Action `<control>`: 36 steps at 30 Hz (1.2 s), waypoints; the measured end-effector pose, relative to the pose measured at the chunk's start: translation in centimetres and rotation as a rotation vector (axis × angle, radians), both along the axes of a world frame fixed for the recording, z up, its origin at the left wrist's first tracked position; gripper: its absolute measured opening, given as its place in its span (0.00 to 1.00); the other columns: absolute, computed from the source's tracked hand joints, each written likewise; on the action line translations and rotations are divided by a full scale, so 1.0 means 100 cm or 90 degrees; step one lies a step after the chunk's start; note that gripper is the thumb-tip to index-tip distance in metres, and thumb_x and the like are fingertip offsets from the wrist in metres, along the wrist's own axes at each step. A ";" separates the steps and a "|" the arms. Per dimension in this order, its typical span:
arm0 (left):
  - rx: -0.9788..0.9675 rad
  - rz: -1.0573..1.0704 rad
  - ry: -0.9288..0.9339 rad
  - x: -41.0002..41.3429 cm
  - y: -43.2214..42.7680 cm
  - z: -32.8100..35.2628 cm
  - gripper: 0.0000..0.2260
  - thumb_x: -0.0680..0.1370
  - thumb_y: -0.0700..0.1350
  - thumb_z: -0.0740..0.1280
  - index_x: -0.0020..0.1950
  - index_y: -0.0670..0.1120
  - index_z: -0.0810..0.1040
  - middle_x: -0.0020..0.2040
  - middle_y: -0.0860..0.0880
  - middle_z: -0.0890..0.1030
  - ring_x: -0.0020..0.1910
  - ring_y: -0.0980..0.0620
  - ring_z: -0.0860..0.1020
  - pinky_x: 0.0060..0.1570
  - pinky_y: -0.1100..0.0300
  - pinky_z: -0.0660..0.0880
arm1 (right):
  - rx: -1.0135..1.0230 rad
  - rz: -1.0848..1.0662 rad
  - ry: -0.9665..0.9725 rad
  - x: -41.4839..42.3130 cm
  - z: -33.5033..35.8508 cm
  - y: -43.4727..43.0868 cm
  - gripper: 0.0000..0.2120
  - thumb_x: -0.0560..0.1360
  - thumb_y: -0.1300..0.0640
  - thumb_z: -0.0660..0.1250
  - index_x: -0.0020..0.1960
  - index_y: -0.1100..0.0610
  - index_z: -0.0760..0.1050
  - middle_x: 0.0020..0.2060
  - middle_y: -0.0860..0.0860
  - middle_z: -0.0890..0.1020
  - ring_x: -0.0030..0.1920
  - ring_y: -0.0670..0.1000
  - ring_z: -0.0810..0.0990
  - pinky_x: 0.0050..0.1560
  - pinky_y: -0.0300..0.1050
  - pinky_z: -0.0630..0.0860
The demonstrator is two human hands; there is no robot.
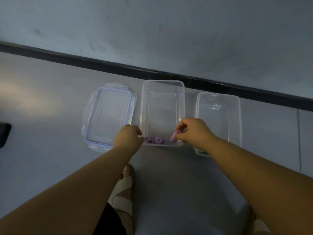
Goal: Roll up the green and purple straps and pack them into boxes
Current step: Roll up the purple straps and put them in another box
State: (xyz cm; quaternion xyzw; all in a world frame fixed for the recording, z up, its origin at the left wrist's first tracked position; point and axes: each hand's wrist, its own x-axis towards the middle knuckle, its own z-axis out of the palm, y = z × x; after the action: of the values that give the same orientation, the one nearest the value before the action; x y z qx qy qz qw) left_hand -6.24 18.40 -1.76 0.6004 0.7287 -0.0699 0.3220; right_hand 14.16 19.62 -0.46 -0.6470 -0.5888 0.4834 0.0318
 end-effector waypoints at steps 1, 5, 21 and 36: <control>0.008 0.036 -0.002 -0.003 0.001 -0.007 0.13 0.76 0.47 0.67 0.58 0.44 0.76 0.56 0.45 0.77 0.53 0.47 0.77 0.53 0.57 0.72 | 0.012 0.018 -0.019 -0.004 -0.007 0.004 0.03 0.71 0.59 0.70 0.43 0.56 0.77 0.42 0.51 0.82 0.44 0.50 0.79 0.47 0.45 0.78; -0.002 0.155 -0.047 -0.010 0.004 -0.028 0.15 0.75 0.50 0.68 0.57 0.44 0.74 0.50 0.45 0.81 0.48 0.46 0.79 0.50 0.56 0.76 | 0.036 0.080 -0.078 -0.016 -0.030 0.014 0.05 0.71 0.60 0.70 0.46 0.59 0.78 0.45 0.54 0.81 0.43 0.50 0.76 0.42 0.41 0.70; -0.060 0.263 -0.186 -0.009 0.006 -0.046 0.09 0.75 0.43 0.69 0.53 0.42 0.77 0.41 0.44 0.81 0.34 0.52 0.81 0.42 0.58 0.80 | 0.007 0.311 -0.243 -0.039 -0.069 0.019 0.09 0.74 0.62 0.66 0.53 0.60 0.79 0.53 0.58 0.78 0.49 0.59 0.78 0.53 0.48 0.75; -0.083 0.281 -0.215 -0.009 0.006 -0.046 0.08 0.76 0.42 0.68 0.53 0.41 0.77 0.41 0.43 0.81 0.35 0.50 0.81 0.42 0.56 0.81 | -0.018 0.334 -0.242 -0.036 -0.066 0.019 0.09 0.74 0.60 0.64 0.50 0.61 0.81 0.48 0.59 0.82 0.48 0.59 0.79 0.50 0.48 0.77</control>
State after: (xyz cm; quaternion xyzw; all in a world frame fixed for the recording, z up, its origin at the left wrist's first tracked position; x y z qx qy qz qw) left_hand -7.14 19.04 -6.31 0.4086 0.7716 0.0563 0.4842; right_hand 10.53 21.53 -7.10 -0.5523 -0.7240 0.3539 -0.2132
